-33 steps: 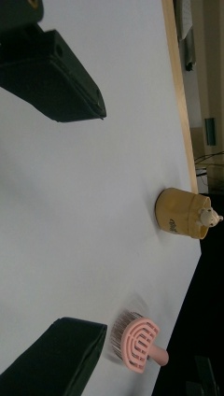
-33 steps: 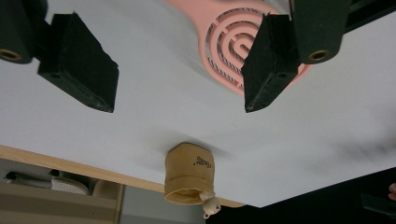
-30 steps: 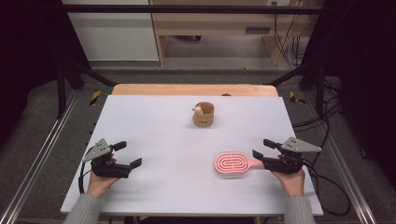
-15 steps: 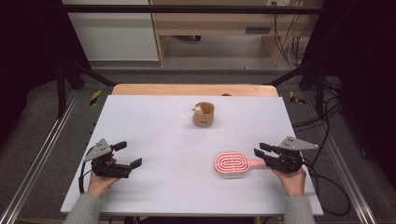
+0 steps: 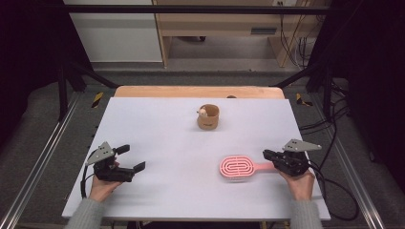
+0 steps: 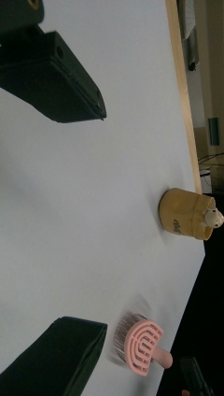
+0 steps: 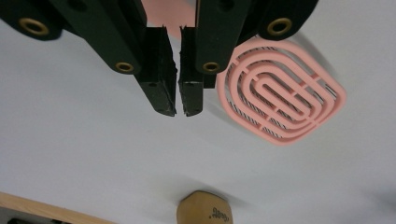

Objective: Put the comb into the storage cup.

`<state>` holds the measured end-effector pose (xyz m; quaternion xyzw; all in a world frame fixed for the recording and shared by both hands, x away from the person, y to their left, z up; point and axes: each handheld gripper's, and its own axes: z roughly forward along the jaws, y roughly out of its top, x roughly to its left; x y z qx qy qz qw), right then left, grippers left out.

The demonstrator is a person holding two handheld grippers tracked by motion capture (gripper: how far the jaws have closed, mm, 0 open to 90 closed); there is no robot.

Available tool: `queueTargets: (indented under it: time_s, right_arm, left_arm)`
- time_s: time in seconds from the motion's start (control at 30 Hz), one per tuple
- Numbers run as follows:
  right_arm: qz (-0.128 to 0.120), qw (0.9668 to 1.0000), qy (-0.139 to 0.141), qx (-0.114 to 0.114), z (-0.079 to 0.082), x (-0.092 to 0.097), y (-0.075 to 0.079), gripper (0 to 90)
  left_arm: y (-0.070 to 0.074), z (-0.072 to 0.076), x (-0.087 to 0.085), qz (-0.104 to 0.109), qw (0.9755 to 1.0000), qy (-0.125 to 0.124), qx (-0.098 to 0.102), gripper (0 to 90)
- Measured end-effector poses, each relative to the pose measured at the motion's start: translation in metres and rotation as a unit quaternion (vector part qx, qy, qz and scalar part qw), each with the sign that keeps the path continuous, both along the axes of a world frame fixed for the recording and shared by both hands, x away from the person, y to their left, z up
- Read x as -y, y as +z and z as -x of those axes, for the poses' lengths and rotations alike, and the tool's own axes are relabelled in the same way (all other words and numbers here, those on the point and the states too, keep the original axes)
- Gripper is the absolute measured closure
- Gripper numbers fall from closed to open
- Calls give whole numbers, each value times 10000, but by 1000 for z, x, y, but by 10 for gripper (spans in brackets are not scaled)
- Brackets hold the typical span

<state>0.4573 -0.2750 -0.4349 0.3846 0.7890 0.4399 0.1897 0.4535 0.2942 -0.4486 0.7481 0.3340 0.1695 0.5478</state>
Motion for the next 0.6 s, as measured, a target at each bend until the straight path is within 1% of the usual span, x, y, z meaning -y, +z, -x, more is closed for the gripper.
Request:
queueTargets:
  time_s: [0.17,0.4,0.47,0.53,0.57,0.6]
  right_arm:
    - [150,9998,-43,-119,-2,-1,-3,900]
    - [328,9989,-129,-302,-6,-1,-7,900]
    - [429,9983,-147,-366,-8,-2,-9,900]
    - [453,9982,-148,-376,-9,-3,-10,900]
    - [529,9976,-144,-425,-10,-3,-10,900]
    - [552,9973,-158,-450,-10,-3,-11,900]
  left_arm:
    - [0,0,0,5,10000,14,0,4]
    - [0,0,0,-8,10000,15,-3,4]
    - [-1,0,0,-13,10000,19,-2,4]
    - [-1,-1,0,-19,10000,19,-12,4]
    - [-1,-1,0,-19,10000,18,-17,4]
    - [-1,-1,0,-22,10000,19,-25,4]
